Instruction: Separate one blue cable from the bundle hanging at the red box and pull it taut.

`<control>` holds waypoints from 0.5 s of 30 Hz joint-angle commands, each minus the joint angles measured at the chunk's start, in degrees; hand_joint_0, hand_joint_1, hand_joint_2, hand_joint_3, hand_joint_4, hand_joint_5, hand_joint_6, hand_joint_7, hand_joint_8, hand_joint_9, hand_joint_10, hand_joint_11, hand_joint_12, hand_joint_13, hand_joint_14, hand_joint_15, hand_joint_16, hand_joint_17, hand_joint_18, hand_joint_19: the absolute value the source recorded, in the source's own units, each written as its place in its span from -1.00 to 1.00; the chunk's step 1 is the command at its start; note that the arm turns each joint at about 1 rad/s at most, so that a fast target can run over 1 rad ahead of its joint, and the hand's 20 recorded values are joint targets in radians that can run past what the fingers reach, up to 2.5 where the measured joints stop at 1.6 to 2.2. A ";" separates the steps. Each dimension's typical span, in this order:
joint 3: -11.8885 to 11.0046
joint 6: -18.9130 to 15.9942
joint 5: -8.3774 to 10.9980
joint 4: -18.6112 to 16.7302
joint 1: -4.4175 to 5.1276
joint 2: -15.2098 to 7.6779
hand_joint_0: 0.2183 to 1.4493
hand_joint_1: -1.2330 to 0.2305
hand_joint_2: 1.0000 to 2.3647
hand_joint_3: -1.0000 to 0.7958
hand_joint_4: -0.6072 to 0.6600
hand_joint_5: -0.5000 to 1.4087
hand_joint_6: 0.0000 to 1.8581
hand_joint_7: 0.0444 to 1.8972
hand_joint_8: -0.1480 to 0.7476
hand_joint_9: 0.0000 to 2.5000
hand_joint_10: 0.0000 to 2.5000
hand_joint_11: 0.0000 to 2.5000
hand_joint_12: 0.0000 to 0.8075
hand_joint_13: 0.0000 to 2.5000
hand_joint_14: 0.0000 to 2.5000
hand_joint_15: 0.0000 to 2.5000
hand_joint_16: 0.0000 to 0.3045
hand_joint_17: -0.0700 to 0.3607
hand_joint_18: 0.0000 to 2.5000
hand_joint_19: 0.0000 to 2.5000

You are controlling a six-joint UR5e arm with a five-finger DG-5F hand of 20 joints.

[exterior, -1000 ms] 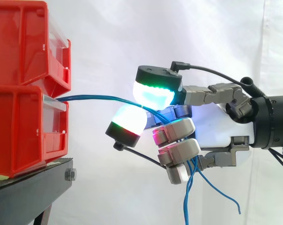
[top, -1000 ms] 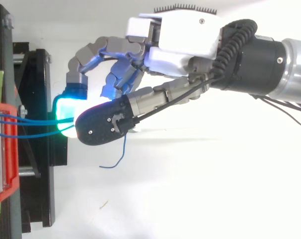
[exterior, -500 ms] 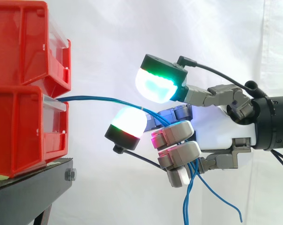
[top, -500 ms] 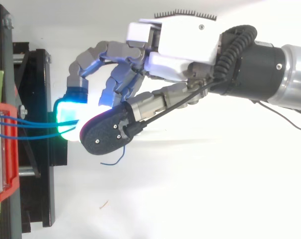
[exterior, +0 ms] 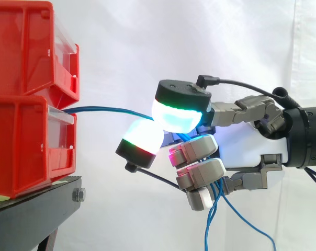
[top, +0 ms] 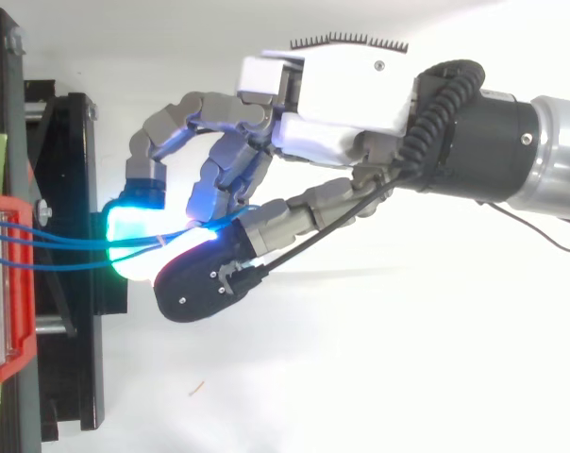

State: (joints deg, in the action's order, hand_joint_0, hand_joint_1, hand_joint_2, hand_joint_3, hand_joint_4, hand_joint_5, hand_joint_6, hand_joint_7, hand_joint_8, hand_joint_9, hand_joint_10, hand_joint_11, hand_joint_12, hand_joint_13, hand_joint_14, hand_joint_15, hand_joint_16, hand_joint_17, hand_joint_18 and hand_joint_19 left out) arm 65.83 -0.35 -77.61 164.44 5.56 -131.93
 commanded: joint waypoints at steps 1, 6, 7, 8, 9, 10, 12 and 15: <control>0.00 0.00 0.18 0.09 0.15 0.00 -0.14 -0.58 -0.98 -0.24 0.10 -0.69 -0.06 -0.06 -0.03 -0.19 -0.60 0.16 -0.11 0.00 -1.00 0.26 -0.69 -0.17 -0.18 -0.34; 0.00 0.00 0.09 0.27 0.15 0.00 -0.14 -0.61 -1.00 -0.44 0.13 -0.68 -0.06 -0.06 -0.02 -0.19 -0.59 0.16 -0.12 0.00 -1.00 0.27 -0.69 -0.18 -0.17 -0.35; 0.00 0.00 0.09 0.27 0.15 0.00 -0.26 -0.56 -1.00 -0.44 0.14 -0.68 -0.06 -0.05 -0.01 -0.19 -0.59 0.16 -0.11 0.00 -1.00 0.27 -0.69 -0.18 -0.17 -0.35; 0.00 0.00 0.09 0.27 0.06 0.00 -0.27 -0.55 -1.00 -0.44 0.14 -0.68 -0.06 -0.05 0.01 -0.19 -0.60 0.17 -0.11 0.00 -0.99 0.27 -0.69 -0.18 -0.17 -0.34; 0.00 0.00 0.09 0.27 0.06 0.00 -0.35 -0.51 -1.00 -0.44 0.15 -0.68 -0.06 -0.05 0.01 -0.18 -0.60 0.17 -0.10 0.00 -1.00 0.27 -0.69 -0.18 -0.17 -0.34; 0.00 0.00 0.18 0.27 0.15 0.00 -0.44 -0.43 -1.00 -0.44 0.16 -0.68 -0.06 -0.05 0.04 -0.18 -0.58 0.17 -0.08 0.00 -1.00 0.27 -0.68 -0.16 -0.17 -0.34; 0.00 0.00 0.18 0.27 0.06 -0.09 -0.48 -0.35 -1.00 -0.44 0.18 -0.67 -0.06 -0.05 0.05 -0.18 -0.56 0.14 -0.05 0.00 -1.00 0.27 -0.67 -0.15 -0.16 -0.34; 0.00 0.00 0.18 0.35 0.15 0.00 -0.47 -0.22 -1.00 -0.44 0.17 -0.67 -0.07 -0.05 0.05 -0.18 -0.58 0.15 -0.07 0.00 -1.00 0.26 -0.67 -0.15 -0.17 -0.34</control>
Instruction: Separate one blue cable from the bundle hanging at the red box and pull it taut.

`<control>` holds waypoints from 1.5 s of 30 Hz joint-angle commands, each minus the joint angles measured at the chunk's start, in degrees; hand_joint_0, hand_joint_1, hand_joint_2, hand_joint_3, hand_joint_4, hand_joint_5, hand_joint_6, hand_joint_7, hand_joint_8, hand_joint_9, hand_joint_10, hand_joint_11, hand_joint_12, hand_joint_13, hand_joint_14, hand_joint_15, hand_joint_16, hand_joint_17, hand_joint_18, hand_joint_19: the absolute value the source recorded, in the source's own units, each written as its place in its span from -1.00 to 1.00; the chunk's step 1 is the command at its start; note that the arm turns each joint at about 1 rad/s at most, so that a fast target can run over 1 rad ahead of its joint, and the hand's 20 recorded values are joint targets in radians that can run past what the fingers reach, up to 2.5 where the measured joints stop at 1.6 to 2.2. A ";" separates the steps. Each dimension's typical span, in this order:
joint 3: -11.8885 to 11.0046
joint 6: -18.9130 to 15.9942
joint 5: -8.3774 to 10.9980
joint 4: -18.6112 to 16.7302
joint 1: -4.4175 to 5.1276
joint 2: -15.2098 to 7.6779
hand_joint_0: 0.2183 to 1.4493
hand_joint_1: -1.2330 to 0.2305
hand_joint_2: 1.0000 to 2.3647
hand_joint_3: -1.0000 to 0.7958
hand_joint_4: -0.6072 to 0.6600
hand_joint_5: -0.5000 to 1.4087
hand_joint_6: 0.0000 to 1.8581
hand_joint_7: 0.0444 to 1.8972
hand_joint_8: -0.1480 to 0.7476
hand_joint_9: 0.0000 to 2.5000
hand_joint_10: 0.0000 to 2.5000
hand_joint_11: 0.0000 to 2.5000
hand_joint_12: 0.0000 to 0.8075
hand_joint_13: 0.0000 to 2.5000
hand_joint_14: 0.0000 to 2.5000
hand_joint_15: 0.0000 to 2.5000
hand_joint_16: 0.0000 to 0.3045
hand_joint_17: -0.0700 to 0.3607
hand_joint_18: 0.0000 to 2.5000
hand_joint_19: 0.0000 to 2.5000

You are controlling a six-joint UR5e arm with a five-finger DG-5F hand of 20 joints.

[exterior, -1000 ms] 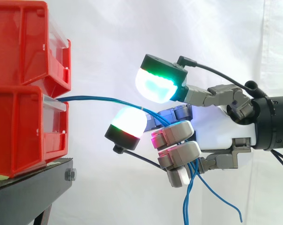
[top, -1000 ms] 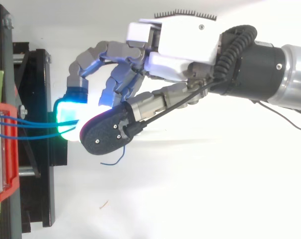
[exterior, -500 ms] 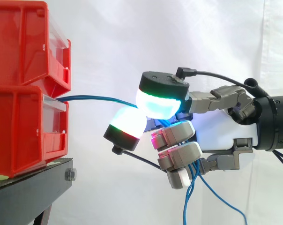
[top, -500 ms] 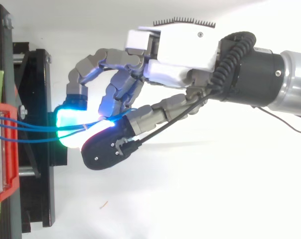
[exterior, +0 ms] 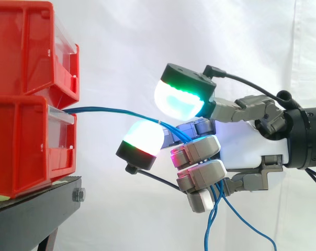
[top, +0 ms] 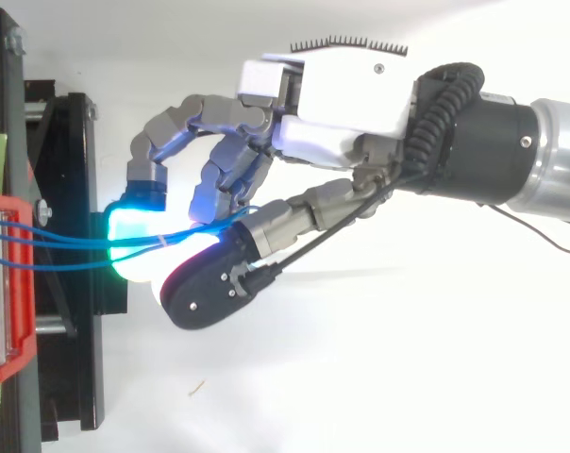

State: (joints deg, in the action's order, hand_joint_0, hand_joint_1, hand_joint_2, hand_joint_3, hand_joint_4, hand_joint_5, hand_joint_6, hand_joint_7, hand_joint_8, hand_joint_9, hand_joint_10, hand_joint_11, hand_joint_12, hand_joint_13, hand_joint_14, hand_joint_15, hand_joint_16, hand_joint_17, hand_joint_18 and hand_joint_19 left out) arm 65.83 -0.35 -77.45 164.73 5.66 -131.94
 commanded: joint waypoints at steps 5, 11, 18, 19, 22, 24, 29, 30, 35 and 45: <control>0.00 0.00 0.01 0.15 0.06 0.01 -0.38 -0.30 -0.98 -0.19 0.06 -0.66 -0.05 0.02 0.02 -0.17 -0.62 0.18 -0.11 0.00 -1.00 0.28 -0.68 -0.17 -0.18 -0.33; 0.00 0.00 0.37 0.15 0.14 0.01 -0.34 -0.47 -0.98 -0.02 -0.03 -0.67 -0.03 0.07 0.05 -0.19 -0.53 0.14 -0.04 0.00 -1.00 0.26 -0.66 -0.13 -0.16 -0.35; 0.00 0.00 0.72 0.24 0.14 0.01 -0.30 -0.54 -0.97 -0.05 0.05 -0.68 -0.02 0.03 0.00 -0.20 -0.59 0.18 -0.08 -0.03 -1.00 0.27 -0.67 -0.14 -0.21 -0.34; 0.00 0.00 0.72 0.24 0.14 0.01 -0.33 -0.52 -0.98 -0.10 0.07 -0.68 -0.03 0.03 -0.01 -0.20 -0.61 0.20 -0.08 -0.04 -1.00 0.27 -0.67 -0.15 -0.22 -0.34; 0.09 0.00 0.63 0.24 0.14 0.01 -0.42 -0.39 -0.99 -0.26 0.08 -0.67 -0.03 0.04 0.02 -0.20 -0.61 0.19 -0.07 -0.04 -1.00 0.27 -0.67 -0.15 -0.22 -0.33; 0.00 0.00 0.72 0.24 0.14 0.01 -0.45 -0.30 -0.99 -0.36 0.10 -0.67 -0.04 0.04 0.04 -0.20 -0.60 0.19 -0.06 -0.04 -1.00 0.26 -0.67 -0.14 -0.21 -0.34; 0.00 0.00 0.72 0.24 0.14 0.01 -0.40 -0.03 -0.99 -0.35 0.12 -0.66 -0.05 0.06 0.03 -0.18 -0.63 0.20 -0.08 -0.03 -1.00 0.26 -0.67 -0.15 -0.21 -0.32; 0.00 0.00 0.63 0.24 0.14 0.01 -0.40 -0.04 -0.99 -0.29 0.13 -0.66 -0.05 0.07 0.04 -0.18 -0.63 0.20 -0.09 -0.03 -1.00 0.26 -0.67 -0.15 -0.21 -0.33; 0.00 0.00 0.63 0.24 0.14 0.01 -0.42 -0.20 -0.99 -0.07 0.14 -0.65 -0.03 0.03 0.20 -0.20 -0.39 0.03 0.10 -0.02 -0.89 0.15 -0.60 -0.04 -0.13 -0.38; 0.09 0.00 0.63 0.15 0.14 0.01 -0.40 -0.30 -0.99 0.06 0.06 -0.67 -0.01 0.01 0.22 -0.22 -0.30 -0.06 0.16 -0.02 -0.83 0.10 -0.58 -0.01 -0.11 -0.38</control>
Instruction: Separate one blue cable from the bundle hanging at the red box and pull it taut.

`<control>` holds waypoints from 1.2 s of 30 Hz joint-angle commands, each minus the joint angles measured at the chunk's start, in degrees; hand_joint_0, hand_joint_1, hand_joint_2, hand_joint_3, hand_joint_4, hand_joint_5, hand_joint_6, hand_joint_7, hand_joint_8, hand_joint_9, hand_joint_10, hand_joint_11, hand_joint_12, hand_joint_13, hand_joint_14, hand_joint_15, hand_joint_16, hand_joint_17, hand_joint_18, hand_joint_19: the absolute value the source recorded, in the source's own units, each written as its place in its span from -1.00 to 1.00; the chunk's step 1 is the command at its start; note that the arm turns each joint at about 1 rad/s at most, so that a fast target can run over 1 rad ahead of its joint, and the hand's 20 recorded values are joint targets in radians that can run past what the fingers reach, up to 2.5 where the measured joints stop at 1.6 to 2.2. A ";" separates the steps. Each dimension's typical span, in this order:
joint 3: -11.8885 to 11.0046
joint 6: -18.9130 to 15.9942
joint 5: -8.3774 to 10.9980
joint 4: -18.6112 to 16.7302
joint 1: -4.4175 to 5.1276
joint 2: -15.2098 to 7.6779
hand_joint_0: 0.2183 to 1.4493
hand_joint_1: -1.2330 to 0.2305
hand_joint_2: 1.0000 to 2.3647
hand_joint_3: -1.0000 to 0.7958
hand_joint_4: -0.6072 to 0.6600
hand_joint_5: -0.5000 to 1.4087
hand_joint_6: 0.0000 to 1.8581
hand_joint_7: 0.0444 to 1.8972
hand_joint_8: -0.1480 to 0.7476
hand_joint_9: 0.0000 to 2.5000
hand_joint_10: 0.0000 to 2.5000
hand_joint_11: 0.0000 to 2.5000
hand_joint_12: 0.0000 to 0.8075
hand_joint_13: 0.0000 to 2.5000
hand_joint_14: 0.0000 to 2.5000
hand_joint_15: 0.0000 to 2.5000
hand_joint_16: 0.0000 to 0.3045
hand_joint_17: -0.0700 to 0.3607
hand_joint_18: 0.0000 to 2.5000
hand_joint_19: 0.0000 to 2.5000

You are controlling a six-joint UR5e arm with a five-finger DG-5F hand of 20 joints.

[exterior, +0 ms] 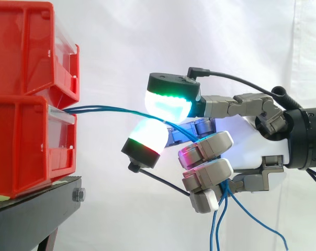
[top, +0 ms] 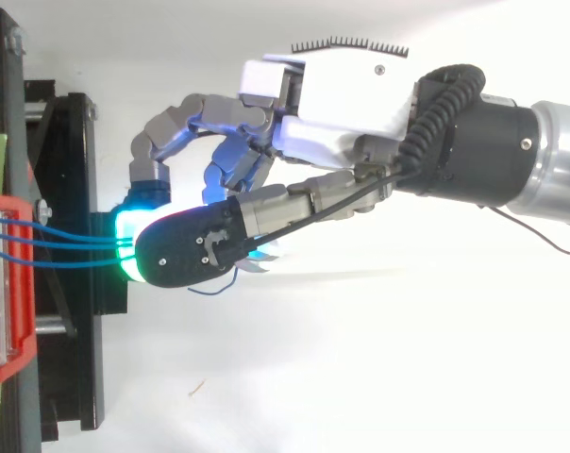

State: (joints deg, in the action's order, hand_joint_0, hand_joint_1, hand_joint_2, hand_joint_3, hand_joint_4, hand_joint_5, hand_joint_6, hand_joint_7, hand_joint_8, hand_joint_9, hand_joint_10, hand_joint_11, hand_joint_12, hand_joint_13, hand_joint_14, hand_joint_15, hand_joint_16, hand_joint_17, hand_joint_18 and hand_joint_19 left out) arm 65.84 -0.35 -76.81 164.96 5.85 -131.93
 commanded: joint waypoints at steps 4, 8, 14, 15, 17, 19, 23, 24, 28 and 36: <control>-0.01 0.00 -0.01 0.01 0.03 0.00 -0.51 -0.09 -0.52 -0.04 0.15 -0.67 0.00 -0.02 0.30 -0.24 -0.22 -0.12 0.26 -0.05 -0.72 0.02 -0.54 0.05 -0.10 -0.38; -0.01 0.00 -0.01 0.01 0.12 0.00 -0.54 0.01 -0.41 -0.07 0.19 -0.68 0.00 -0.03 0.31 -0.25 -0.22 -0.12 0.27 -0.07 -0.70 0.00 -0.54 0.06 -0.11 -0.38; -0.01 0.00 -0.01 0.01 0.21 0.00 -0.39 -0.31 -0.99 -0.01 0.25 -0.68 -0.01 -0.03 0.23 -0.27 -0.29 -0.06 0.16 -0.07 -0.79 0.08 -0.57 0.00 -0.15 -0.38; -0.01 0.00 -0.01 0.01 0.21 0.00 -0.39 -0.33 -0.99 -0.02 0.24 -0.68 -0.01 -0.03 0.23 -0.27 -0.30 -0.05 0.13 -0.07 -0.81 0.09 -0.58 -0.01 -0.15 -0.37; -0.01 0.00 -0.01 0.01 0.21 0.00 -0.38 -0.36 -0.99 -0.04 0.22 -0.68 -0.01 -0.02 0.19 -0.27 -0.33 -0.02 0.12 -0.06 -0.85 0.12 -0.59 -0.03 -0.16 -0.37; -0.01 0.00 -0.01 -0.08 0.12 0.00 -0.36 -0.37 -0.99 -0.09 0.22 -0.68 -0.01 -0.02 0.18 -0.27 -0.37 0.01 0.09 -0.06 -0.89 0.15 -0.61 -0.05 -0.17 -0.37; -0.01 0.00 -0.01 -0.17 0.12 0.00 -0.39 -0.36 -0.98 -0.17 0.19 -0.69 -0.02 0.00 0.09 -0.26 -0.50 0.10 -0.01 -0.06 -0.98 0.22 -0.64 -0.10 -0.21 -0.34; -0.01 0.00 -0.01 -0.17 0.21 0.00 -0.43 -0.33 -0.99 -0.27 0.18 -0.69 -0.02 0.01 0.06 -0.26 -0.57 0.15 -0.06 -0.07 -1.00 0.24 -0.66 -0.13 -0.23 -0.32; -0.01 0.00 -0.01 -0.17 0.21 0.00 -0.51 -0.19 -1.00 -0.44 0.20 -0.69 -0.04 0.00 0.10 -0.26 -0.51 0.11 0.01 -0.06 -0.99 0.23 -0.64 -0.11 -0.21 -0.33; -0.01 0.00 -0.01 -0.08 0.21 0.00 -0.54 -0.14 -1.00 -0.44 0.21 -0.69 -0.04 0.00 0.11 -0.26 -0.53 0.10 0.03 -0.06 -0.99 0.21 -0.63 -0.09 -0.21 -0.34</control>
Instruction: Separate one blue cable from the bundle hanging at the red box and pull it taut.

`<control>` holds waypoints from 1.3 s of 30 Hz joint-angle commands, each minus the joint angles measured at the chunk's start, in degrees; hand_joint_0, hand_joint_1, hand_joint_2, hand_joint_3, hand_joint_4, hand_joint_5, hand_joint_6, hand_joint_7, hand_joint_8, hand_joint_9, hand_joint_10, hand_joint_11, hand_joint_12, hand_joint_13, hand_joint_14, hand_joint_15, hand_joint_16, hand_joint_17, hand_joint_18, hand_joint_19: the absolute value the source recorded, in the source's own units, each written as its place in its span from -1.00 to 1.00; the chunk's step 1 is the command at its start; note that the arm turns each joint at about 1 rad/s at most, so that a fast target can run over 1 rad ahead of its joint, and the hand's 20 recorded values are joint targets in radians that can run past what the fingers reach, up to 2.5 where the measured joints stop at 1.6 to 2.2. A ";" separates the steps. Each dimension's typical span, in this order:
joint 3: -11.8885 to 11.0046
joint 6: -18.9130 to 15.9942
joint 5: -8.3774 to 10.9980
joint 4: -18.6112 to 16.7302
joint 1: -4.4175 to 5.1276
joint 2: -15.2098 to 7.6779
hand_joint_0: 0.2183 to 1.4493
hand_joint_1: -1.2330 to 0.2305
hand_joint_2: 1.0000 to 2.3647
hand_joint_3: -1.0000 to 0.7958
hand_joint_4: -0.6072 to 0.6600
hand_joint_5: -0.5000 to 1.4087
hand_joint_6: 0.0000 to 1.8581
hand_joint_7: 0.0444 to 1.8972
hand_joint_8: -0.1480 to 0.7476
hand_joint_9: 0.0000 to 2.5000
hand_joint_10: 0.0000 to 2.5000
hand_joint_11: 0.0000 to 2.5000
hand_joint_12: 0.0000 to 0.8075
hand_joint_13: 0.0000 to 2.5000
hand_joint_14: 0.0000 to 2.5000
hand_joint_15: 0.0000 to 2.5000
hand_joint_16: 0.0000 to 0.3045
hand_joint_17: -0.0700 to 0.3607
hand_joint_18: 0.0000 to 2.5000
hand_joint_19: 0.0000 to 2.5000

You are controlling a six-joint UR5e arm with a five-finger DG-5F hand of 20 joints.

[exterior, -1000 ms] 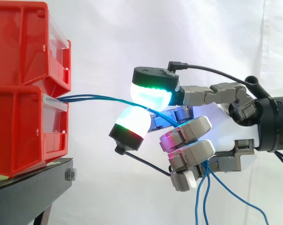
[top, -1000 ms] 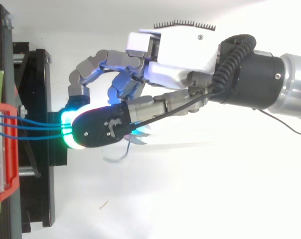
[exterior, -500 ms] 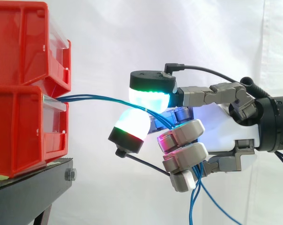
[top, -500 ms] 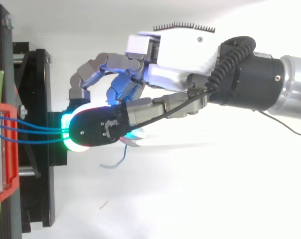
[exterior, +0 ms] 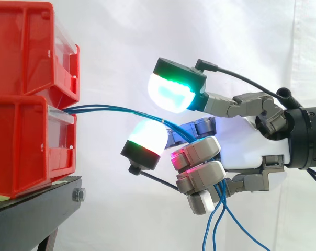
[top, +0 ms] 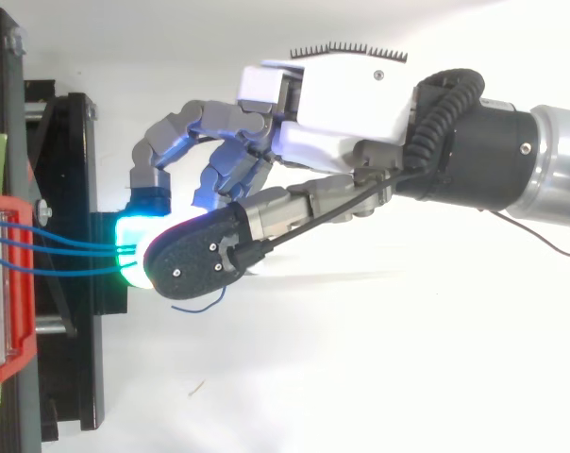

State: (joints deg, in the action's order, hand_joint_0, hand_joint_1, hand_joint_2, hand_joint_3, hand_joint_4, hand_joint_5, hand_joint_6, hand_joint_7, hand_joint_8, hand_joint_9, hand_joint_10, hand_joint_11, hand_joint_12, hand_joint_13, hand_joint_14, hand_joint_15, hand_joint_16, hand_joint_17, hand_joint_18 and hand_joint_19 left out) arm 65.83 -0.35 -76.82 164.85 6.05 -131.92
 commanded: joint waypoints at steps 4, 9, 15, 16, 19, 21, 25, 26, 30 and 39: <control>0.09 0.00 0.00 -0.06 0.01 0.00 -0.44 -0.32 -0.99 -0.32 0.17 -0.68 -0.04 0.03 0.04 -0.24 -0.62 0.17 -0.06 -0.07 -1.00 0.23 -0.66 -0.14 -0.23 -0.32; 0.00 0.00 0.00 -0.06 -0.08 0.00 -0.38 -0.39 -0.98 -0.13 0.10 -0.67 -0.03 0.05 0.09 -0.23 -0.54 0.11 -0.01 -0.04 -1.00 0.21 -0.65 -0.11 -0.20 -0.34; 0.00 0.00 0.00 0.12 0.01 0.00 -0.32 -0.49 -0.98 -0.05 0.05 -0.68 -0.03 0.09 0.07 -0.22 -0.56 0.14 -0.04 -0.05 -1.00 0.22 -0.65 -0.12 -0.20 -0.35; 0.00 0.00 0.00 0.12 0.01 0.00 -0.30 -0.50 -0.98 -0.06 0.03 -0.68 -0.03 0.08 0.04 -0.22 -0.61 0.17 -0.07 -0.06 -1.00 0.22 -0.66 -0.14 -0.22 -0.34; 0.00 0.00 0.00 0.12 0.01 0.00 -0.21 -0.56 -0.98 -0.22 0.05 -0.68 -0.02 0.08 0.02 -0.22 -0.65 0.18 -0.09 -0.06 -0.99 0.22 -0.68 -0.16 -0.22 -0.34; 0.09 0.00 0.00 0.12 0.01 -0.09 -0.16 -0.57 -0.99 -0.34 0.04 -0.68 -0.02 0.05 0.01 -0.21 -0.65 0.19 -0.10 -0.05 -0.99 0.22 -0.68 -0.16 -0.22 -0.35; 0.09 0.00 0.00 0.12 0.01 0.00 -0.14 -0.54 -1.00 -0.44 0.07 -0.67 -0.02 0.07 0.00 -0.20 -0.68 0.20 -0.10 -0.05 -0.99 0.21 -0.68 -0.17 -0.21 -0.36; 0.00 0.00 0.00 0.12 0.01 0.00 -0.18 -0.53 -1.00 -0.44 0.08 -0.67 -0.02 0.08 0.00 -0.19 -0.68 0.21 -0.09 -0.05 -0.99 0.21 -0.68 -0.17 -0.21 -0.36; 0.09 0.00 0.00 0.03 0.01 -0.09 -0.41 -0.48 -1.00 -0.44 0.11 -0.66 -0.02 0.07 0.04 -0.16 -0.68 0.19 -0.05 -0.03 -0.99 0.22 -0.68 -0.17 -0.19 -0.35; 0.00 0.00 0.00 -0.06 0.01 0.00 -0.45 -0.11 -1.00 -0.44 0.13 -0.65 -0.04 0.08 0.06 -0.13 -0.73 0.20 -0.05 -0.02 -0.99 0.22 -0.67 -0.16 -0.18 -0.34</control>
State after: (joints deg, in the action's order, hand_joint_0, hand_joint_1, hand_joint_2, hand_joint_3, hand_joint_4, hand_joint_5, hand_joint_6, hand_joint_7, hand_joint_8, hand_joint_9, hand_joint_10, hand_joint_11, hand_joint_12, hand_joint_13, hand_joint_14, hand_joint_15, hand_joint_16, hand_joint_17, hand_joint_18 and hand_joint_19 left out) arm 65.89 -0.35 -76.82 164.85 6.06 -131.93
